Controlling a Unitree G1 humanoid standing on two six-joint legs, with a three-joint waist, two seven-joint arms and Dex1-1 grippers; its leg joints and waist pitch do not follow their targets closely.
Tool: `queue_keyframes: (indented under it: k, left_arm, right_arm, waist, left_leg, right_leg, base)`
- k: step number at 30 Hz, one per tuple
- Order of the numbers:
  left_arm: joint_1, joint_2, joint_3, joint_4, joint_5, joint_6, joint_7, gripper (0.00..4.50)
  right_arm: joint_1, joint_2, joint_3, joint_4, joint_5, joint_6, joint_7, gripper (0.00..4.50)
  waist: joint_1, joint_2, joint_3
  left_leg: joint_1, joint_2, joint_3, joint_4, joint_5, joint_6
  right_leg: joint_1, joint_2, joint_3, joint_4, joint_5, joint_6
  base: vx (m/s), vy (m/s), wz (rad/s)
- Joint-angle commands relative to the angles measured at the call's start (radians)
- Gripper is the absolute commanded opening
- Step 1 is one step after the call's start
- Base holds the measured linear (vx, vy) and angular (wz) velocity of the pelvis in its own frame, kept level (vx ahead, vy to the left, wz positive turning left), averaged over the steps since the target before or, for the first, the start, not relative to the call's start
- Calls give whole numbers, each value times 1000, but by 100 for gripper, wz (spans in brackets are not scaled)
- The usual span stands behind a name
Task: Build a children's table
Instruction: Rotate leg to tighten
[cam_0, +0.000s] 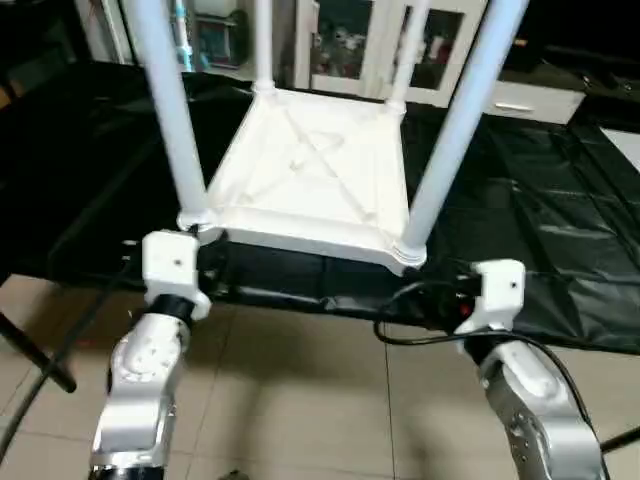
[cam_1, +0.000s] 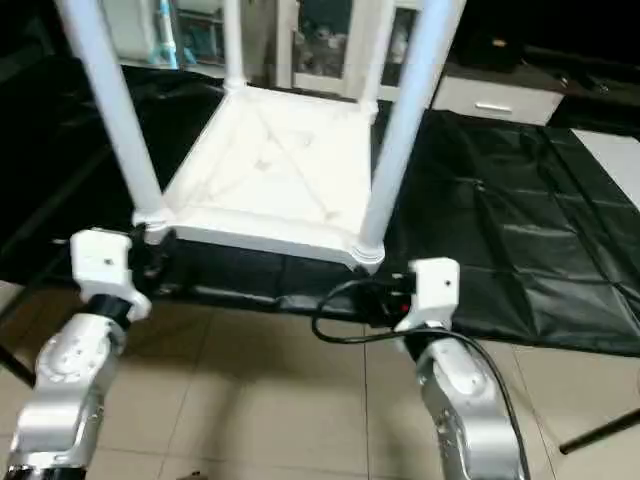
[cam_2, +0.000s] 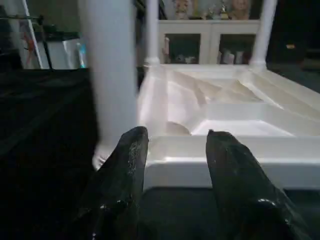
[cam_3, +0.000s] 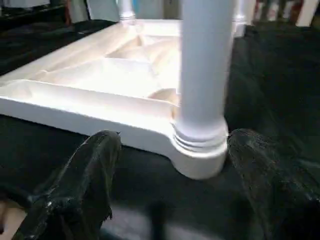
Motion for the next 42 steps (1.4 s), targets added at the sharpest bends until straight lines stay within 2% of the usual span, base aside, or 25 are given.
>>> queue_keyframes:
  k: [1, 2, 3, 4, 5, 6, 7, 8, 9, 10, 11, 12, 13, 14, 15, 16, 17, 18, 19, 21, 23, 24, 25, 27, 42]
  left_arm:
    - [-22, -1, -16, -21, -3, 9, -8, 209]
    - [-24, 4, -24, -26, -11, 16, -18, 209]
    - [-24, 4, -25, -26, -13, 18, -20, 209]
    - [-24, 4, -26, -27, -21, 23, -25, 209]
    - [-20, 1, -28, -30, -33, 30, -35, 209]
    - [-16, 0, -30, -32, -27, 27, -29, 209]
    - [-12, -5, -30, -34, -21, 24, -16, 209]
    - [-11, -5, -30, -34, -21, 25, -16, 209]
    - [-7, -4, -31, -37, -23, 27, -18, 209]
    - [0, -6, -29, -41, -36, 39, -23, 209]
    - [2, -8, -26, -41, -47, 44, -25, 209]
    - [2, -8, -25, -41, -49, 45, -25, 209]
    - [8, -11, -18, -46, -73, 36, -37, 239]
    - [13, -12, -7, -51, -101, 35, -50, 245]
    - [21, -8, 2, -61, -134, 34, -75, 245]
    - [22, -6, 3, -64, -142, 34, -84, 245]
    - [23, -5, 3, -66, -147, 35, -90, 265]
    - [23, 2, 14, -68, -145, 39, -85, 289]
    - [23, 2, 14, -68, -145, 39, -85, 289]
    - [19, -1, 26, -66, -150, 41, -77, 297]
    - [15, 1, 27, -67, -167, 46, -90, 325]
    - [13, 3, 22, -70, -177, 51, -98, 325]
    - [8, 5, 13, -76, -194, 59, -110, 333]
    - [-2, 6, 6, -74, -202, 63, -119, 343]
    - [-223, 28, -14, 145, -204, 61, -167, 437]
  right_arm:
    - [-12, -7, -6, 5, -12, -4, -9, 376]
    - [-13, -3, -10, 3, -12, -11, -12, 376]
    - [-12, -2, -10, 2, -11, -12, -12, 376]
    - [-10, 1, -12, -1, -8, -14, -13, 376]
    - [-3, 9, -24, -8, 9, -17, -11, 376]
    - [7, 11, -26, -13, 11, -32, -9, 376]
    - [25, 11, -26, -20, 9, -67, -5, 376]
    - [28, 11, -26, -21, 9, -71, -3, 376]
    - [37, 12, -26, -24, 10, -90, 3, 376]
    - [52, 11, -25, -27, 9, -128, 13, 376]
    - [57, 10, -25, -27, 6, -145, 17, 376]
    - [58, 10, -24, -27, 5, -149, 18, 376]
    - [67, 9, -26, -28, 10, -169, 30, 376]
    - [75, 8, -28, -28, 6, -193, 36, 376]
    - [83, 11, -31, -27, 12, -210, 48, 376]
    - [85, 14, -32, -26, 18, -210, 52, 376]
    - [86, 15, -32, -25, 22, -210, 55, 376]
    - [107, 20, -25, -31, 45, -225, 83, 393]
    - [107, 20, -25, -31, 45, -225, 83, 393]
    - [123, 15, -14, -31, 39, -256, 90, 411]
    - [130, 18, -11, -27, 37, -283, 92, 424]
    - [132, 20, -12, -25, 34, -296, 91, 424]
    - [134, 23, -16, -22, 22, -324, 82, 439]
    - [134, 29, -22, -22, 16, -343, 72, 447]
    - [101, 28, -10, -20, 25, -295, 71, 450]
  waist:
    - [6, 19, -28]
    - [26, 26, -34]
    - [18, 15, -40]
    - [10, 40, -48]
    - [2, 31, -47]
    - [-15, 45, -57]
    - [-55, 31, -74]
    - [-55, 28, -72]
    - [-60, 16, -69]
    - [-59, -6, -70]
    - [-52, -33, -74]
    - [-10, -66, -57]
    - [8, -71, -69]
    - [16, -73, -80]
    - [22, -67, -79]
    - [18, -31, -82]
    - [11, 13, -87]
    - [1, 26, -88]
    - [-7, 21, -82]
    - [-4, 19, -68]
    - [5, 13, -43]
    - [8, 14, -37]
    - [6, 13, -37]
    - [6, 14, -38]
    - [-7, -1, -66]
  left_leg:
    - [-21, 20, -17, -89, -596, 72]
    - [-53, 1, -5, -60, -421, 134]
    - [-68, 2, -4, -36, -287, 172]
    - [8, 26, 10, -55, -283, 124]
    - [24, 37, 2, -73, -292, 110]
    - [91, 76, -50, -105, -342, 129]
    - [193, 139, -157, -90, -281, 331]
    - [191, 144, -169, -80, -222, 419]
    - [170, 130, -154, -56, -10, 536]
    - [131, 59, -107, -23, 160, 519]
    - [83, -7, -57, 20, 192, 449]
    - [-19, -102, -4, 96, 66, 325]
    - [-57, -80, -27, 139, 27, 254]
    - [-91, -39, -52, 121, 122, 139]
    - [-96, -35, -52, 95, 166, 100]
    - [-96, -29, -39, 51, 232, 51]
    - [-67, -2, -40, 42, 311, 43]
    - [-40, 24, -52, 54, 388, 16]
    - [-38, 30, -56, 47, 383, 9]
    - [-33, 32, -45, 27, 208, -15]
    - [-36, 41, -27, -16, -186, -33]
    - [-23, 45, -17, -30, -314, -32]
    - [-21, 46, -16, -36, -340, -27]
    - [-27, 49, -10, -46, -337, -17]
    - [-50, 35, 1, -12, 6, 45]
  right_leg:
    - [57, -85, 6, -129, -608, -57]
    - [101, -137, -3, -163, -671, -17]
    - [126, -152, -17, -181, -686, -21]
    - [85, -115, -5, -173, -636, -44]
    - [78, -81, -19, -151, -525, -72]
    - [35, -27, -38, -75, -307, -97]
    - [-88, -30, -25, 65, -135, -25]
    - [-113, -39, -14, 96, -121, 15]
    - [-160, -62, 11, 116, -37, 43]
    - [-153, -77, 43, 57, 85, 14]
    - [-111, -93, 74, 7, 194, 5]
    - [-9, -164, 189, -49, 280, -49]
    - [29, -212, 236, -40, 461, -146]
    - [66, -187, 208, 43, 1070, -233]
    - [59, -151, 178, 69, 1312, -219]
    - [32, -80, 127, 88, 1391, -176]
    - [-12, -43, 85, 91, 1125, -144]
    - [-44, -25, 64, 84, 787, -143]
    - [-48, -28, 63, 71, 648, -144]
    - [-46, -51, 69, 28, 375, -148]
    - [-37, -78, 87, -5, 64, -141]
    - [-45, -83, 90, -23, -90, -134]
    - [-45, -86, 91, -28, -137, -129]
    - [-47, -91, 96, -39, -190, -104]
    - [-38, -76, 83, 1, 270, -129]
  base:
    - [67, 72, 11]
    - [103, 83, 37]
    - [103, 83, 37]
    - [115, 75, 35]
    - [161, 62, 19]
    - [161, 62, 19]
    - [214, 35, 6]
    - [209, -18, -4]
    - [209, -18, -4]
    - [134, -55, -8]
    - [0, 0, 0]
    - [0, 0, 0]
    - [58, 3, 34]
    - [74, 10, 17]
    - [74, 10, 17]
    - [0, 0, 0]
    - [0, 0, 0]
    - [0, 0, 0]
    - [0, 0, 0]
    - [0, 0, 0]
    - [-73, 24, 11]
    - [-81, 19, 11]
    - [-74, 11, 6]
    - [-59, 7, 0]
    - [0, 0, 0]
